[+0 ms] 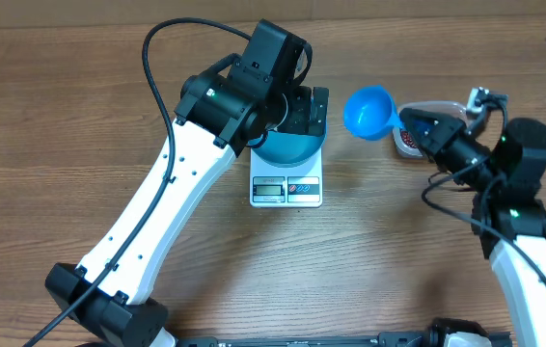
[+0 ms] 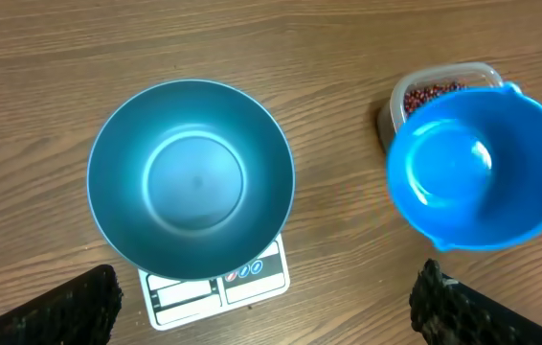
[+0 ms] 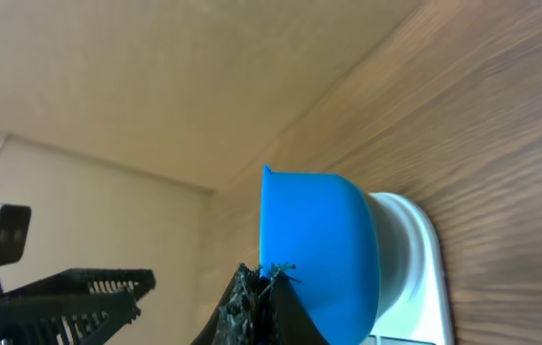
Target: Scoop item into bowl and weigh 150g on scale
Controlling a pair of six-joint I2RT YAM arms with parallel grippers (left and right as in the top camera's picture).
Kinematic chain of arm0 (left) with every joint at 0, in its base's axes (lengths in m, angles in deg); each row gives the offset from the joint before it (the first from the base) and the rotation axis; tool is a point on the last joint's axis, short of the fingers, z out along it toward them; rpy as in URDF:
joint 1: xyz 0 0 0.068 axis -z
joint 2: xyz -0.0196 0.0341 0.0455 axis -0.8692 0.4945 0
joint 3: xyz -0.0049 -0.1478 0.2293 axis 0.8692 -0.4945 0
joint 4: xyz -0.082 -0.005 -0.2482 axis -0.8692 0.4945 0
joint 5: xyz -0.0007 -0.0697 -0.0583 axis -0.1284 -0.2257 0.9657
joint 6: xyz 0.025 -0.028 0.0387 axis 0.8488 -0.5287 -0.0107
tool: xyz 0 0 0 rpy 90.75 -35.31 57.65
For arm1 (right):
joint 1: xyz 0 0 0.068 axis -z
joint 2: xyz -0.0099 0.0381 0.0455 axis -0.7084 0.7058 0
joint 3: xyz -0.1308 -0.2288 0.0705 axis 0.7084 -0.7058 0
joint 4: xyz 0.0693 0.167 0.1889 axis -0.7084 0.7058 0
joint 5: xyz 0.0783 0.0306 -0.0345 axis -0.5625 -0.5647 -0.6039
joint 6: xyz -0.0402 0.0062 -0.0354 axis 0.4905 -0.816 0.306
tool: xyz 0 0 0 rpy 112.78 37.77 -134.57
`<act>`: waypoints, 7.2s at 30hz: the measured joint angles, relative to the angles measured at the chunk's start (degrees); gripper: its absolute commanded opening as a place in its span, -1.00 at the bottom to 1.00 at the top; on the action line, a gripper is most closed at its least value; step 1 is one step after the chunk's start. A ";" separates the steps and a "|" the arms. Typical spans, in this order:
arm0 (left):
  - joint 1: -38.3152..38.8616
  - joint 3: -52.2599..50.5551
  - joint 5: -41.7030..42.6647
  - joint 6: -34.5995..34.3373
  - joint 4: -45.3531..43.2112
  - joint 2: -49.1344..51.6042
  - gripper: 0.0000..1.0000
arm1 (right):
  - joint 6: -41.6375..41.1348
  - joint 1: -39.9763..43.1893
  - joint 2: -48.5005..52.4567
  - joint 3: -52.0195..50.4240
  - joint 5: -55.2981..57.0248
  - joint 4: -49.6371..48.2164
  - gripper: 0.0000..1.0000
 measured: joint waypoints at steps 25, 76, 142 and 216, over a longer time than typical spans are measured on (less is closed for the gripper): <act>0.00 0.00 0.09 6.64 8.09 0.00 -0.91 | 11.19 0.00 -12.74 0.04 19.58 24.79 -0.93; 9.60 -42.29 -3.02 23.45 -36.39 -0.55 -0.91 | 11.37 0.00 -12.74 0.04 18.43 25.49 -0.92; 7.02 -49.53 -5.49 35.80 -42.69 1.86 -0.92 | 11.37 0.00 -12.74 0.04 18.43 26.01 -0.93; 6.95 -49.55 -5.49 37.53 -46.53 4.52 -0.92 | 11.37 0.00 -12.74 0.04 18.43 26.05 -0.92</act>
